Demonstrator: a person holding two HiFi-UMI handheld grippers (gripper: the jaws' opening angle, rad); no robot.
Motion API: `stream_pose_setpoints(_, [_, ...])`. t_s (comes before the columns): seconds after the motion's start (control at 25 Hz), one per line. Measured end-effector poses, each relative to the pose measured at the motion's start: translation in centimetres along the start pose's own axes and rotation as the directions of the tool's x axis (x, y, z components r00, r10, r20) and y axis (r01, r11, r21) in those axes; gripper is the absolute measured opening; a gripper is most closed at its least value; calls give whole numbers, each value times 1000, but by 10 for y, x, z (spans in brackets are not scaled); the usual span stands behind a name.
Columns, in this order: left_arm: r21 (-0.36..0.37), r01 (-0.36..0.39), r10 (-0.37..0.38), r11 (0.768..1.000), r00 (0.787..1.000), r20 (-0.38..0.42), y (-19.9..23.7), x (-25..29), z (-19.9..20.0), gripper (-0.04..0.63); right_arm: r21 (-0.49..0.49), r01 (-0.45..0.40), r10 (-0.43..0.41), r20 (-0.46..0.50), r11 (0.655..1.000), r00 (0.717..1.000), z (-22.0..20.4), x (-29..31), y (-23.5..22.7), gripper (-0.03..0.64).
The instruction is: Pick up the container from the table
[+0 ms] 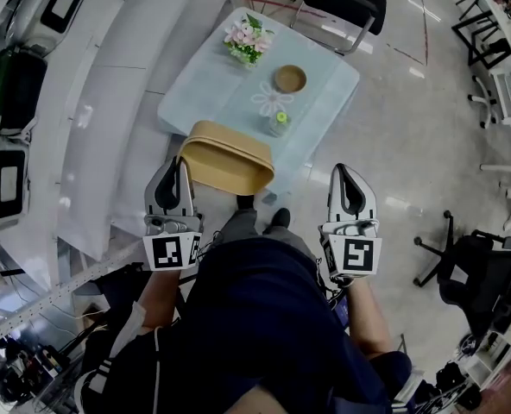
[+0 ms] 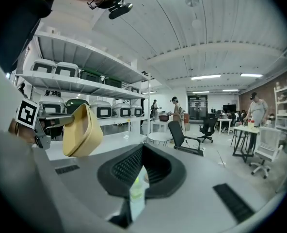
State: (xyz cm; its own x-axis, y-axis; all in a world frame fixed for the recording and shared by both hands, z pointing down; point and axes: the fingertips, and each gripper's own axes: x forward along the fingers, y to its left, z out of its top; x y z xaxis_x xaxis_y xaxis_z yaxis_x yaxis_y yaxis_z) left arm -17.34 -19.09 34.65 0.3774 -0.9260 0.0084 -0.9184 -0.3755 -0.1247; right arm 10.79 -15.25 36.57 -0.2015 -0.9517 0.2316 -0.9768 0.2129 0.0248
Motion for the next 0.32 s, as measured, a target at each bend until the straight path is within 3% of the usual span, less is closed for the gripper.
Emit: stream_pose_setpoints(0.32, [0, -10, 10, 1000, 1000, -6, 4, -1, 0, 18, 2, 0, 0, 0, 1000, 1000, 0, 2, -1, -3])
